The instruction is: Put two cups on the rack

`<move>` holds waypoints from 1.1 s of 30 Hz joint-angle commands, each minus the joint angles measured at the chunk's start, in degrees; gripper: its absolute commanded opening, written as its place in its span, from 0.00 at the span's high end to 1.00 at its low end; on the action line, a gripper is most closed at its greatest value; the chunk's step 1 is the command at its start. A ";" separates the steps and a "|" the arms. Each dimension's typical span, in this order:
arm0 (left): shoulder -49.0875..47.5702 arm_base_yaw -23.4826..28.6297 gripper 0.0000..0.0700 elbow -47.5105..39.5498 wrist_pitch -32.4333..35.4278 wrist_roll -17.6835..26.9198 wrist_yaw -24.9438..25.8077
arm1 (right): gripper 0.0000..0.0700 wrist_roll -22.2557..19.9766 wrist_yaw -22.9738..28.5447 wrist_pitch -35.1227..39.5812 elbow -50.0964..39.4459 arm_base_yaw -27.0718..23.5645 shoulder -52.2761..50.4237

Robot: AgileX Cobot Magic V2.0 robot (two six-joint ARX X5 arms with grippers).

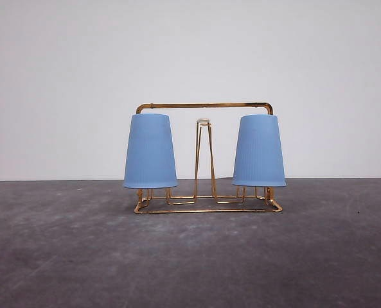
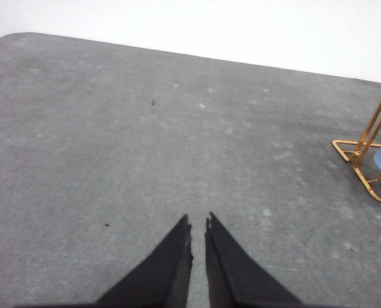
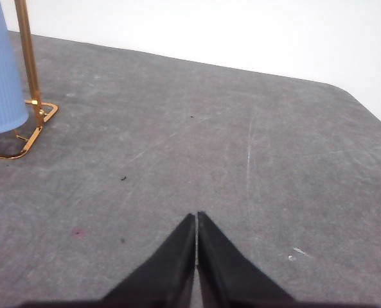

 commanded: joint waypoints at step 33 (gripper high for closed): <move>-0.07 0.00 0.97 -0.79 -0.02 0.04 -0.11 | 1.00 0.61 0.22 0.74 -0.24 0.17 -0.04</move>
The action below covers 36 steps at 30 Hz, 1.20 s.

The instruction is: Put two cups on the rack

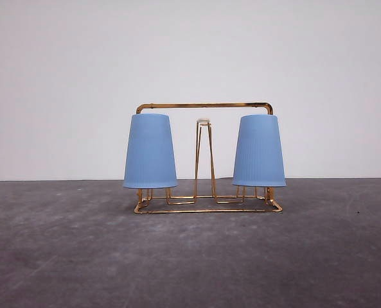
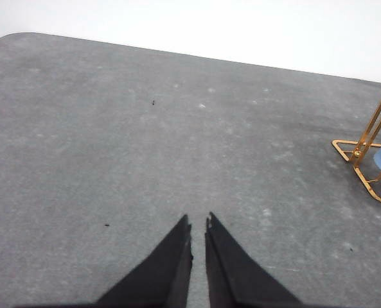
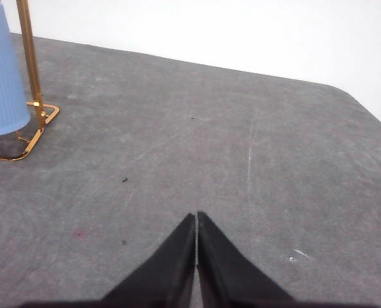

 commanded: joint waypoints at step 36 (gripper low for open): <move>-0.07 0.02 0.97 -0.79 0.00 0.04 -0.11 | 1.00 0.61 0.22 0.63 -0.24 0.17 -0.04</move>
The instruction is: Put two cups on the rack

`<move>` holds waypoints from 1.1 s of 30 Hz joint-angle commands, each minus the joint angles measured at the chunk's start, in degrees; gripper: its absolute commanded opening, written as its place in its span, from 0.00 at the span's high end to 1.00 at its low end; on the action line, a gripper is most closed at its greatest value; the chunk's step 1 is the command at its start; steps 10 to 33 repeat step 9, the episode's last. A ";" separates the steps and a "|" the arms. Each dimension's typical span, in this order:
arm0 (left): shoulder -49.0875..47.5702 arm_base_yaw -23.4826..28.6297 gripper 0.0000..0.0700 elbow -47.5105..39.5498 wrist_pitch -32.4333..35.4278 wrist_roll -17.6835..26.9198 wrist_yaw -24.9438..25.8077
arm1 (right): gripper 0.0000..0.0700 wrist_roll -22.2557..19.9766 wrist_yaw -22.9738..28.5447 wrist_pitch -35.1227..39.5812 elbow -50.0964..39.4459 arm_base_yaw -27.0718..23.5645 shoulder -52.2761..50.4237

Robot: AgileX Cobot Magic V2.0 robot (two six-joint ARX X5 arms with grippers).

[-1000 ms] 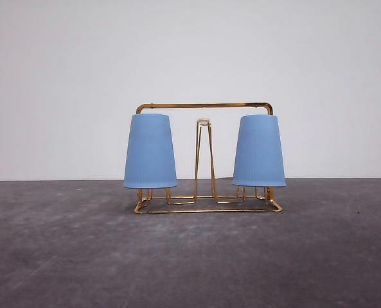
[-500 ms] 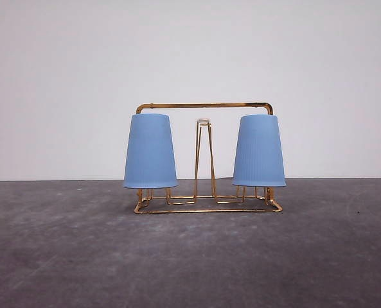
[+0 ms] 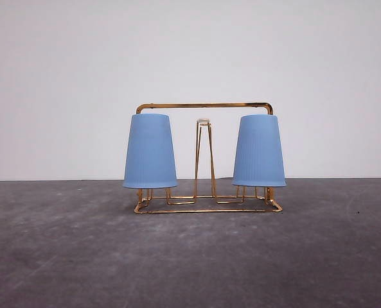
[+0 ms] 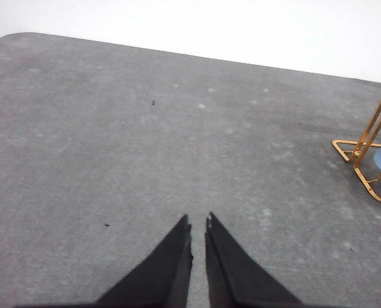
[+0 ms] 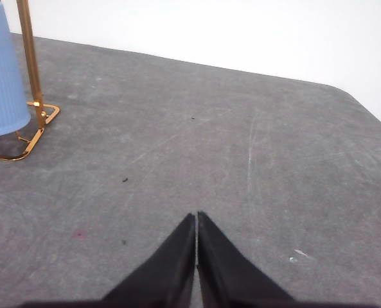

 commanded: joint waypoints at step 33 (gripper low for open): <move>-0.07 0.00 0.97 -0.79 0.00 0.04 -0.11 | 1.00 0.61 0.22 0.63 -0.24 0.17 -0.04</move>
